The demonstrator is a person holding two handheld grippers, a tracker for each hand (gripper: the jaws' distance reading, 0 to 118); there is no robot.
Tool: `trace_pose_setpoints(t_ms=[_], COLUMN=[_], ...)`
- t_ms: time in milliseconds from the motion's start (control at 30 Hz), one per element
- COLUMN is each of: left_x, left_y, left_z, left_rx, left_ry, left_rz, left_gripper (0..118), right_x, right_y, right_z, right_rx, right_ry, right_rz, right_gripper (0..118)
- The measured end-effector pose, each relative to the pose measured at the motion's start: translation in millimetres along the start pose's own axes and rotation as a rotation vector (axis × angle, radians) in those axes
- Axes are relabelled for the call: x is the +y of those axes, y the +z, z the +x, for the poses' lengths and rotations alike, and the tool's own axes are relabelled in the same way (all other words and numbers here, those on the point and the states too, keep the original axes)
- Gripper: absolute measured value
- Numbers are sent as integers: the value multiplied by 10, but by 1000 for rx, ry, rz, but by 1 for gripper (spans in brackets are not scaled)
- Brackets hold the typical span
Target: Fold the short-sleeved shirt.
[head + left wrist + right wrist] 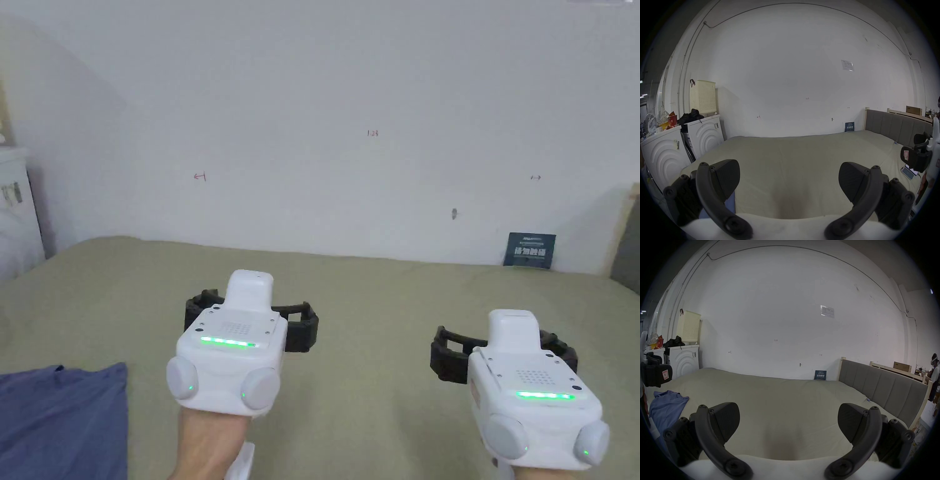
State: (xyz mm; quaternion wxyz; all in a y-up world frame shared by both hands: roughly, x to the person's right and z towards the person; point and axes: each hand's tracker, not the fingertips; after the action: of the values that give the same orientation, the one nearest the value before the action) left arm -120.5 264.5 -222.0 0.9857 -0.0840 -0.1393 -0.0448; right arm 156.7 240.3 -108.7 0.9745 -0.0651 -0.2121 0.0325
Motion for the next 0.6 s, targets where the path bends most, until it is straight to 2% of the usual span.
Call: trace_pose_setpoints(t_ms=[133, 300, 600], left_x=[-4, 2, -5], left_y=[5, 11, 12], left_z=[10, 25, 17], left_rx=[0, -1, -1], left_ry=[-5, -12, -14], left_rz=[-1, 2, 0], left_gripper=[118, 118, 118], right_x=[6, 1, -9], right_y=[-8, -1, -1], right_z=[5, -18, -29], right_rx=[-2, 13, 8], right_ry=[-17, 26, 30], right_rz=[-8, 2, -5], right_gripper=[118, 118, 118])
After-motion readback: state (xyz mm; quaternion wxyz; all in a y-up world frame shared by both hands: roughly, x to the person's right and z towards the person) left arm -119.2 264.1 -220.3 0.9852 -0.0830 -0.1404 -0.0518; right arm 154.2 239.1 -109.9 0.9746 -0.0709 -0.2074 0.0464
